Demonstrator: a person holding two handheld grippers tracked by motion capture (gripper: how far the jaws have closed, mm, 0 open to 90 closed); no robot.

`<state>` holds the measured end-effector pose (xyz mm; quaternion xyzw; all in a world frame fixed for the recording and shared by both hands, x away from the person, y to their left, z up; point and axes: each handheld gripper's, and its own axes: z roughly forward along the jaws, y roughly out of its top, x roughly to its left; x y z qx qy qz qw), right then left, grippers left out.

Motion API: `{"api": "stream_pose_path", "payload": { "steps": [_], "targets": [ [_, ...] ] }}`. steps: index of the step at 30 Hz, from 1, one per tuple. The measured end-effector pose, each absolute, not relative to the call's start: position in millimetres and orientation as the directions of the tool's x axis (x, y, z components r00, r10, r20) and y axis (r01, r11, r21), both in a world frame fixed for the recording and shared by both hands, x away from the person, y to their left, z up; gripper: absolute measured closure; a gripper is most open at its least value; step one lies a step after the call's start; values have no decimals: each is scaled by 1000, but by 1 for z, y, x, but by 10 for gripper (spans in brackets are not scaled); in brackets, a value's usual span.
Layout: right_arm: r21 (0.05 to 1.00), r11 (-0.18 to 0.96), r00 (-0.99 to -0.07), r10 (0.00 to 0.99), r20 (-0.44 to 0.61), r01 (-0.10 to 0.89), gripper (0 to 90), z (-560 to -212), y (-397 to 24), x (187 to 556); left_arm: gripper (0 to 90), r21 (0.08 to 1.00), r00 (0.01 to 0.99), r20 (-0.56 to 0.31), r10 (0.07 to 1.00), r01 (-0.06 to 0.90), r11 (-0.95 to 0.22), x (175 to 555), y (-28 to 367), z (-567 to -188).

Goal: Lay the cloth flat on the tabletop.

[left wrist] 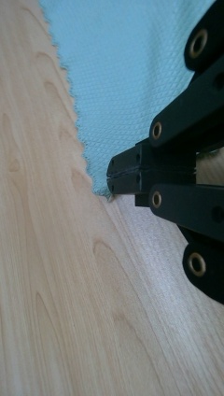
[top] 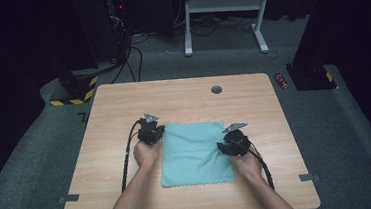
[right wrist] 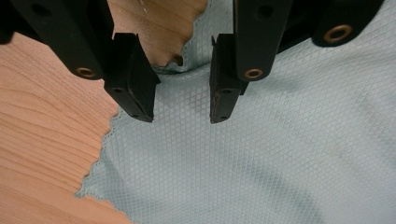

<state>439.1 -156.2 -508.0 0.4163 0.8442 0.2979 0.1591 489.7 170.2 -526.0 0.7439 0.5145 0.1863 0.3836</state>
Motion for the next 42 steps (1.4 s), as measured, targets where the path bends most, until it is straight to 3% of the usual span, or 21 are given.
{"api": "stream_pose_path", "payload": {
  "steps": [1,4,7,14,18,22,25,31,34,37,42],
  "targets": [
    [640,469,-600,800,-14,609,584,-507,-157,439,887,763,400,-115,909,621,-176,489,171,-526],
    [660,442,-595,804,9,607,590,-503,-162,435,703,754,398,-115,910,632,-180,485,173,-521],
    [676,424,-598,801,31,603,655,-498,-171,425,602,736,453,-90,887,630,-247,471,173,-512],
    [692,444,-629,777,18,569,750,-501,-181,389,566,725,558,-103,823,609,-322,409,171,-501],
    [686,469,-650,760,7,556,732,-504,-181,372,560,702,575,-126,808,628,-337,378,170,-501],
    [677,460,-633,774,12,574,677,-506,-182,364,571,683,587,-89,805,624,-380,354,166,-504],
    [666,452,-626,780,28,593,678,-509,-184,361,595,673,594,-111,797,635,-380,343,165,-508],
    [659,464,-641,767,36,592,804,-511,-184,357,692,674,597,-137,790,641,-367,336,164,-513],
    [659,474,-651,758,33,585,883,-511,-182,356,789,675,605,-143,783,638,-370,336,164,-514],
    [661,474,-653,756,33,582,895,-511,-184,355,878,674,606,-155,780,642,-364,336,168,-515],
    [658,481,-657,754,29,580,897,-507,-187,350,894,675,608,-182,773,649,-352,332,172,-513]
  ]
}}
